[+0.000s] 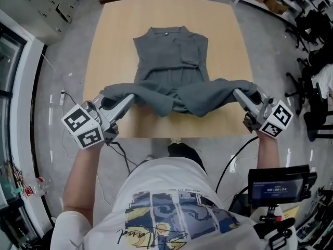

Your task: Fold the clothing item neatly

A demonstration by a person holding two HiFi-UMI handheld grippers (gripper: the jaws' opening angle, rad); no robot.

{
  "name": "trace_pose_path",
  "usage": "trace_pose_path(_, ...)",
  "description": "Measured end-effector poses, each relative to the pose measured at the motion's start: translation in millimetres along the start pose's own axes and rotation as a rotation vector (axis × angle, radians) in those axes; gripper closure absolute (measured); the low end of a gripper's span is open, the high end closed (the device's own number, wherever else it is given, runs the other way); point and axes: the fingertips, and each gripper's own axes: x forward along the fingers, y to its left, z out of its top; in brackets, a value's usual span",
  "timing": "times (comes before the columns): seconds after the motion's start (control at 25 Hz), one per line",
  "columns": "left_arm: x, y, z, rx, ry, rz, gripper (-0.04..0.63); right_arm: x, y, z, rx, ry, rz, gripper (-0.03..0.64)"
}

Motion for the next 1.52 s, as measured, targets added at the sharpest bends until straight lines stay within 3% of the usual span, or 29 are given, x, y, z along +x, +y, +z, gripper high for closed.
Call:
trace_pose_path(0.16, 4.8, 22.9, 12.5, 0.002, 0.014, 0.037, 0.574, 22.2, -14.0, 7.3, -0.007, 0.013, 0.036, 0.601)
trace_pose_path(0.44, 79.1, 74.6, 23.2, -0.008, 0.030, 0.081, 0.574, 41.3, -103.6, 3.2, -0.008, 0.048, 0.081, 0.601)
trace_pose_path(0.84, 114.1, 136.1, 29.2, -0.008, 0.042, 0.122, 0.574, 85.1, -159.6, -2.9, 0.003, 0.092, 0.139, 0.601)
trace_pose_path(1.52, 166.4, 248.5, 8.0, -0.079, 0.083, 0.224, 0.574, 145.6, -271.9, -45.5, 0.081, 0.143, 0.097, 0.601)
